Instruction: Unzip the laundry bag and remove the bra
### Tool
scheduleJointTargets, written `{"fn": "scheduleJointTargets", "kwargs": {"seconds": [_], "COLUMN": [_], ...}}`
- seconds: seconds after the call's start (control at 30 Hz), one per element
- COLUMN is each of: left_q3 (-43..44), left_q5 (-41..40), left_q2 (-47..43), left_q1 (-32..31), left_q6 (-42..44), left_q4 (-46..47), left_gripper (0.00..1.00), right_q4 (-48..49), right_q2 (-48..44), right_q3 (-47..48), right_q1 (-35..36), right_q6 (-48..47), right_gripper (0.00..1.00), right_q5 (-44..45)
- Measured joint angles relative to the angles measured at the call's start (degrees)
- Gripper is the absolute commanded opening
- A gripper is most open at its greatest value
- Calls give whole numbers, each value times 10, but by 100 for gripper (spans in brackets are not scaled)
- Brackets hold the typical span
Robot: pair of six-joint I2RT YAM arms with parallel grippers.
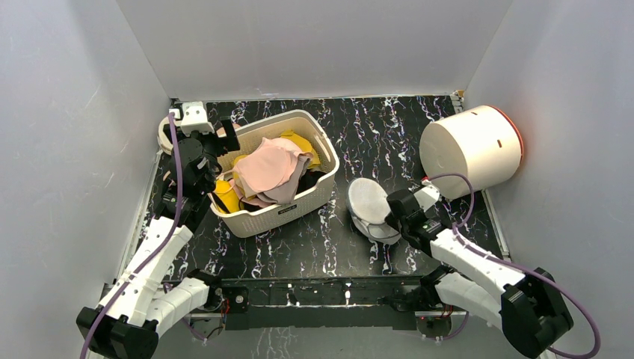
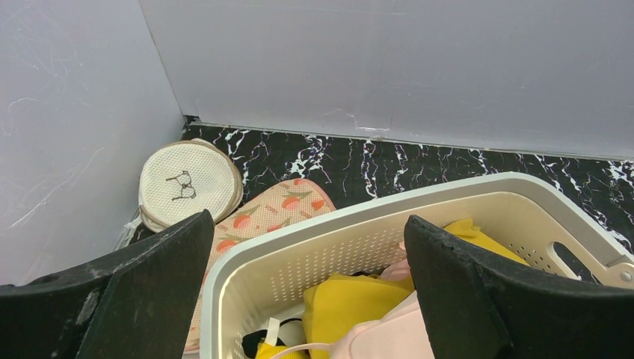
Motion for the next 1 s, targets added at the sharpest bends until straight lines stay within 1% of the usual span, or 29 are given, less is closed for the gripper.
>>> {"fn": "scheduleJointTargets", "kwargs": {"seconds": [0.17, 0.23, 0.27, 0.3, 0.33, 0.47, 0.57, 0.63, 0.73, 0.83, 0.9, 1.0], "left_q3": [0, -1, -2, -4, -5, -13, -16, -12, 12, 62, 113, 244], "left_q5": [0, 0, 0, 0, -1, -15, -27, -28, -8, 31, 61, 103], "left_q2": [0, 0, 0, 0, 0, -3, -4, -4, -4, -4, 0, 29], "left_q1": [0, 0, 0, 0, 0, 0, 0, 0, 0, 0, 0, 0], "left_q6": [-2, -4, -4, -4, -4, -1, -12, -39, -97, -158, -185, -208], "left_q4": [0, 0, 0, 0, 0, 8, -2, -29, -91, -157, -200, -274], "left_gripper": [98, 98, 98, 98, 98, 98, 98, 98, 98, 98, 98, 98], "right_q4": [17, 24, 26, 29, 33, 42, 35, 26, 7, -18, -39, -66], "right_q2": [-48, -77, -90, -99, -109, -155, -175, -181, -183, -184, -189, -199], "right_q3": [-4, 0, 4, 8, 14, 52, 108, 147, 210, 256, 277, 311], "right_q1": [0, 0, 0, 0, 0, 0, 0, 0, 0, 0, 0, 0], "right_q6": [-21, -47, -66, -80, -96, -138, -174, -198, -248, -294, -311, -342], "right_gripper": [37, 52, 62, 86, 97, 98, 98, 98, 98, 98, 98, 98], "right_q5": [2, 4, 3, 3, 0, -10, -27, -36, -57, -71, -70, -76]}}
